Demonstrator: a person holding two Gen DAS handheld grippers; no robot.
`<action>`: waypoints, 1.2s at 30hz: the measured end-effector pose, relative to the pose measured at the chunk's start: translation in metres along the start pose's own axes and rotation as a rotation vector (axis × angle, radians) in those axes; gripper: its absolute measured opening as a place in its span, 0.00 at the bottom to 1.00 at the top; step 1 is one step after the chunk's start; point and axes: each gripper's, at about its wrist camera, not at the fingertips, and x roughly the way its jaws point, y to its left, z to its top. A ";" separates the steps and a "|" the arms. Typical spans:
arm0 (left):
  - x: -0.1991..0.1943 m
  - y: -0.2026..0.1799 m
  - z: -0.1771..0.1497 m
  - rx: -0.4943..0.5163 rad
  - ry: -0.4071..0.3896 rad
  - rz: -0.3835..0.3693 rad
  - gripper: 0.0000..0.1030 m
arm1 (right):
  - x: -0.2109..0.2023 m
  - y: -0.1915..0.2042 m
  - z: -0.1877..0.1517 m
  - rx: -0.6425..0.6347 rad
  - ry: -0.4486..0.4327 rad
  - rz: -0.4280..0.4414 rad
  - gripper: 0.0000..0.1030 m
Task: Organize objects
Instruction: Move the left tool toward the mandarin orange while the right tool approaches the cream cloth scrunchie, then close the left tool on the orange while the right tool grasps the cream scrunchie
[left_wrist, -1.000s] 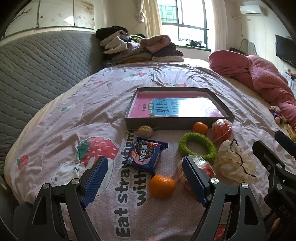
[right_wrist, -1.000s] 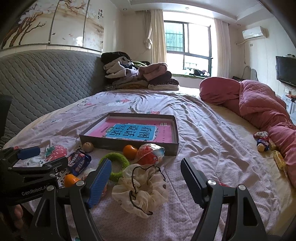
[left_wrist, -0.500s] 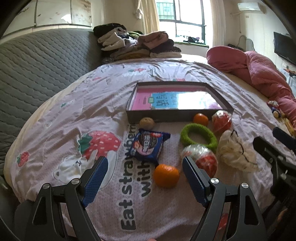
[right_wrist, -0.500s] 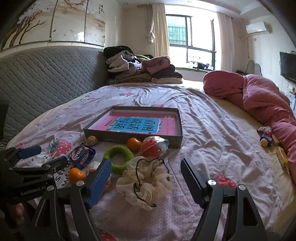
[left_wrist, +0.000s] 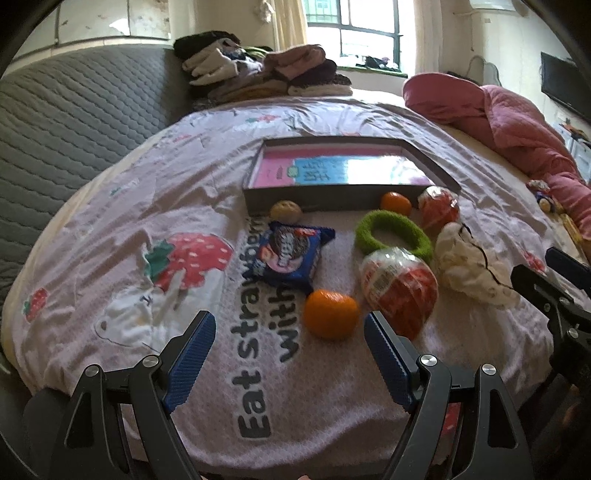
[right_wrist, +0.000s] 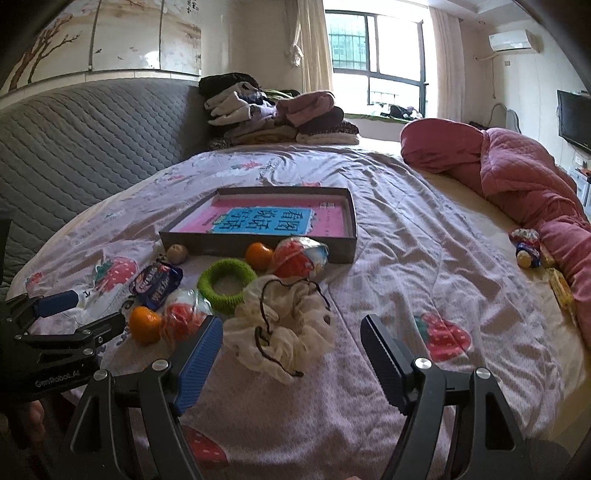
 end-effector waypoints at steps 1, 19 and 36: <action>0.001 -0.001 -0.001 0.003 0.004 -0.004 0.81 | 0.000 0.000 -0.001 0.000 0.004 -0.004 0.74; 0.023 -0.001 -0.003 -0.028 0.049 -0.064 0.81 | 0.019 0.008 -0.014 -0.075 0.068 -0.030 0.74; 0.056 0.000 -0.001 -0.061 0.086 -0.089 0.80 | 0.060 0.010 -0.004 -0.128 0.084 -0.093 0.74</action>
